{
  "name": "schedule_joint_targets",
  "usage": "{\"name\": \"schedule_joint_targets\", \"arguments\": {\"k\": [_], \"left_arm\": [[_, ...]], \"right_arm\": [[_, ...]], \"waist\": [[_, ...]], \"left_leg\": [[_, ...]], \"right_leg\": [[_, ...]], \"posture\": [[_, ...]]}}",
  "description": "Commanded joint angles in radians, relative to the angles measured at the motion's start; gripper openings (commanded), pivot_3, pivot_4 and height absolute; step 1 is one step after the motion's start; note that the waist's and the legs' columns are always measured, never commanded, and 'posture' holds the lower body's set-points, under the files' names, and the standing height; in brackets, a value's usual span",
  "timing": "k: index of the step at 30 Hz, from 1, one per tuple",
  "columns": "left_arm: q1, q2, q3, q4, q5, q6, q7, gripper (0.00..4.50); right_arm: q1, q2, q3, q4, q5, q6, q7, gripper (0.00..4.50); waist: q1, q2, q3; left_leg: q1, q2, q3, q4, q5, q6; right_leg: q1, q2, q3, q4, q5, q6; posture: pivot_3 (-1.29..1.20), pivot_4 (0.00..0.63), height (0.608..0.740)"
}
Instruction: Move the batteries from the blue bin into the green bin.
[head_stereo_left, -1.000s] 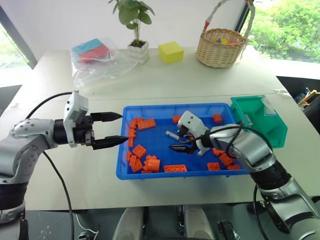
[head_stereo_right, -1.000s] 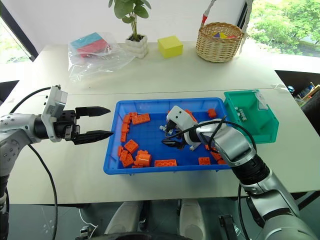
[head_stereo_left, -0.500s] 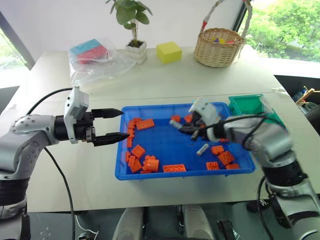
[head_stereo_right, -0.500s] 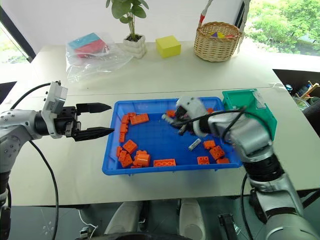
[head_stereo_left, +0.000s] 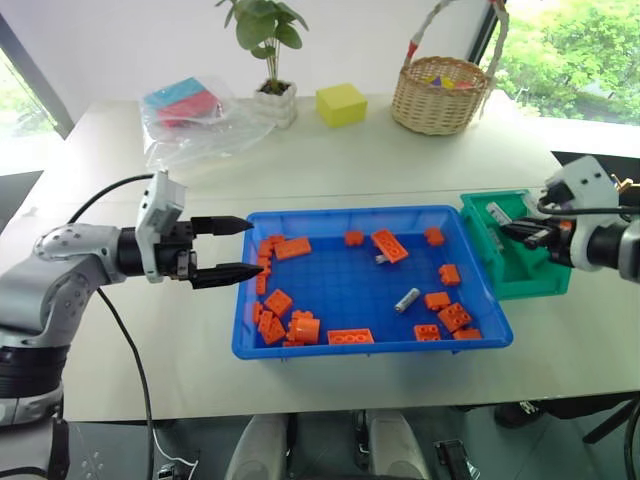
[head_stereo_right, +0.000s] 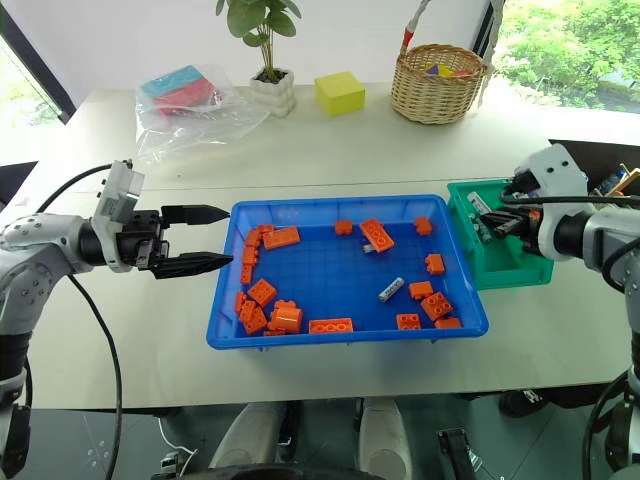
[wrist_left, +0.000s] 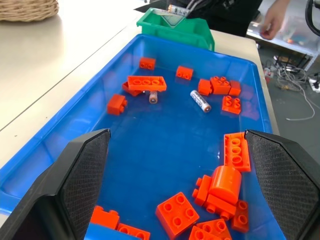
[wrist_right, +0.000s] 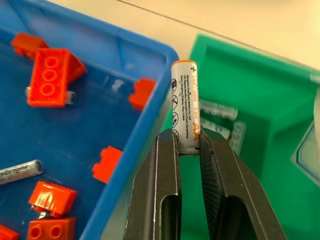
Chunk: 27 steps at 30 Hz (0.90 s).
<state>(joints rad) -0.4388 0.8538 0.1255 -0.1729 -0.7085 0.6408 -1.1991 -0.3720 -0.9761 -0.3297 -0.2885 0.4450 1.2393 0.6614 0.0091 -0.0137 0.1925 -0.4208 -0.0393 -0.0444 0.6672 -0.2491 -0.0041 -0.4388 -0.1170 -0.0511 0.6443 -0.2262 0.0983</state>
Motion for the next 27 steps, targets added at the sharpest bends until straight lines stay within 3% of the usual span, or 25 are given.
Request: {"name": "schedule_joint_targets", "arguments": {"k": [1,7,14,20,27], "left_arm": [[-0.027,0.003,0.003,-0.001,0.001,-0.015,-0.015,4.50],[-0.013,0.005,0.012,-0.009,0.004,-0.015,-0.017,4.50],[-0.004,0.005,0.017,-0.018,0.001,-0.011,-0.014,4.50],[-0.021,-0.010,0.011,-0.012,0.008,-0.016,-0.006,4.50],[0.020,-0.006,0.046,-0.064,-0.007,-0.006,0.022,4.50]], "right_arm": [[0.010,0.005,-0.060,0.032,-0.023,-0.042,-0.043,0.53],[0.063,-0.046,-0.014,0.078,-0.068,-0.172,-0.017,3.50],[-0.063,-0.104,0.097,0.070,-0.017,-0.415,0.238,3.50],[-0.275,-0.112,0.432,0.155,-0.124,-0.716,0.610,3.50],[-0.346,-0.063,0.679,0.309,-0.316,-0.985,0.829,3.50]], "waist": [[0.000,0.000,0.000],[0.001,0.000,0.000],[-0.013,0.001,0.000],[-0.023,0.000,0.001],[-0.020,0.000,0.001]], "left_leg": [[0.000,0.000,0.001,0.000,0.000,0.000],[0.000,0.000,0.001,0.000,0.000,0.000],[0.001,0.001,0.001,0.000,0.000,0.000],[0.002,0.001,0.001,0.000,0.000,0.000],[0.001,0.000,0.001,0.000,0.000,0.000]], "right_leg": [[0.000,0.000,0.000,0.000,0.000,0.000],[0.000,0.000,0.001,0.000,0.000,0.000],[0.000,0.001,0.001,0.000,0.000,0.000],[0.001,0.001,0.001,-0.001,0.000,0.000],[0.001,0.000,0.001,-0.001,0.000,0.000]], "posture": [[0.00,0.150,0.702],[0.00,0.150,0.702],[0.00,0.150,0.702],[0.00,0.150,0.702],[0.00,0.150,0.702]]}}
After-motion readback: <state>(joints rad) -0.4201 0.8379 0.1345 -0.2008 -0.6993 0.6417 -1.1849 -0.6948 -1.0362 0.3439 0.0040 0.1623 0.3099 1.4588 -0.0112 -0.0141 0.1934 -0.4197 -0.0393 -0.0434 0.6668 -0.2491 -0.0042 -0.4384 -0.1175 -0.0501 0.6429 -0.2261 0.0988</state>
